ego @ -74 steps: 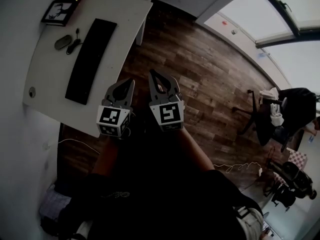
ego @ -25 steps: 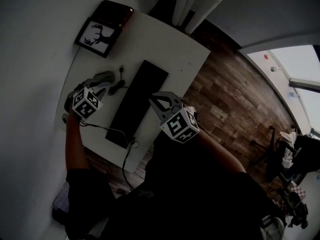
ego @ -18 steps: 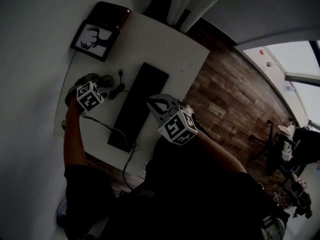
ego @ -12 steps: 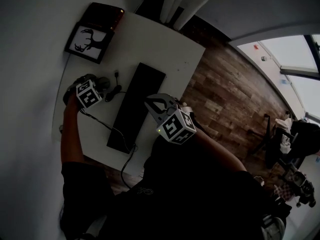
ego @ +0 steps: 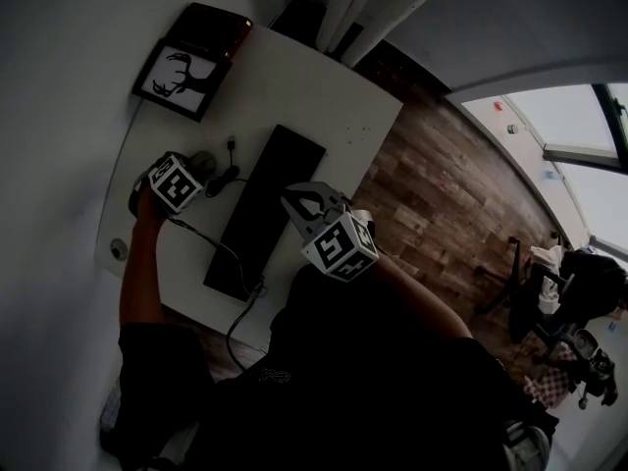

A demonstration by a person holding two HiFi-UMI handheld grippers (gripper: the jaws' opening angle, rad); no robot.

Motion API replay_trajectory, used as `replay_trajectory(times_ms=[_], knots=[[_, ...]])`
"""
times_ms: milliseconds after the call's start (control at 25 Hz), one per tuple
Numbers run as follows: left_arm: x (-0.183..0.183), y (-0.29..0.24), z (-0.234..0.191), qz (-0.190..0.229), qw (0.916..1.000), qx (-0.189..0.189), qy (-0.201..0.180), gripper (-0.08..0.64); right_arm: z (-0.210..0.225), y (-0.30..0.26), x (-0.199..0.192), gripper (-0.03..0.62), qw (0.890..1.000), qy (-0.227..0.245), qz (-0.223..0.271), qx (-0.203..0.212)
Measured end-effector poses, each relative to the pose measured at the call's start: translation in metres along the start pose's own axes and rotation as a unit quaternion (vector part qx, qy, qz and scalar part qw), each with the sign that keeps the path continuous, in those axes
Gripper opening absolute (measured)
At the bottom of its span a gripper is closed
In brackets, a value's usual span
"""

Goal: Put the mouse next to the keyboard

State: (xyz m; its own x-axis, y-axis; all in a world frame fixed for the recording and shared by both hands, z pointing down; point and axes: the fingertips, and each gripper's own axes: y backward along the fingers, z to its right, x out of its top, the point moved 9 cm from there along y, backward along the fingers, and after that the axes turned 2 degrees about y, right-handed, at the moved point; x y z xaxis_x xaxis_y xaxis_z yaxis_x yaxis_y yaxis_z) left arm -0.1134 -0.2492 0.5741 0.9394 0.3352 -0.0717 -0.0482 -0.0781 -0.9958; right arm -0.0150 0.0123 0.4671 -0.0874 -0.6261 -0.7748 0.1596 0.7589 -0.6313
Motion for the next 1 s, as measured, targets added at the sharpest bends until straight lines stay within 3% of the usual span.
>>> replay_trajectory(times_ms=[160, 320, 480, 720, 800, 880, 920, 960, 1000], knots=[[-0.023, 0.003, 0.007, 0.042, 0.9934, 0.009, 0.106, 0.268, -0.009, -0.005, -0.003, 0.021, 1.0, 0.011, -0.004, 0.017], [-0.038, 0.01, 0.029, 0.069, 0.9835, 0.009, 0.167, 0.267, -0.009, -0.006, -0.001, 0.021, 0.999, 0.019, -0.001, 0.029], [-0.045, 0.02, 0.056, 0.105, 0.9631, -0.003, 0.247, 0.267, -0.008, -0.012, 0.004, 0.021, 0.998, 0.034, 0.007, 0.054], [-0.037, 0.032, 0.093, 0.165, 0.9115, 0.045, 0.374, 0.265, -0.005, -0.02, 0.0, 0.021, 0.992, 0.05, 0.044, 0.111], [-0.032, 0.039, 0.108, 0.184, 0.8866, 0.052, 0.421, 0.264, -0.001, -0.021, -0.002, 0.021, 0.987, 0.064, 0.05, 0.136], [-0.024, 0.051, 0.127, 0.208, 0.8543, 0.062, 0.472, 0.259, 0.007, -0.019, -0.003, 0.021, 0.983, 0.08, 0.052, 0.157], [-0.019, 0.059, 0.136, 0.225, 0.8363, 0.077, 0.494, 0.217, 0.013, -0.017, -0.004, 0.021, 0.981, 0.089, 0.05, 0.165], [-0.014, 0.064, 0.145, 0.243, 0.8182, 0.094, 0.513, -0.001, 0.02, -0.015, -0.005, 0.021, 0.98, 0.097, 0.045, 0.17], [-0.008, 0.066, 0.153, 0.25, 0.8045, 0.109, 0.527, 0.0, 0.028, -0.013, -0.007, 0.021, 0.979, 0.104, 0.04, 0.173]])
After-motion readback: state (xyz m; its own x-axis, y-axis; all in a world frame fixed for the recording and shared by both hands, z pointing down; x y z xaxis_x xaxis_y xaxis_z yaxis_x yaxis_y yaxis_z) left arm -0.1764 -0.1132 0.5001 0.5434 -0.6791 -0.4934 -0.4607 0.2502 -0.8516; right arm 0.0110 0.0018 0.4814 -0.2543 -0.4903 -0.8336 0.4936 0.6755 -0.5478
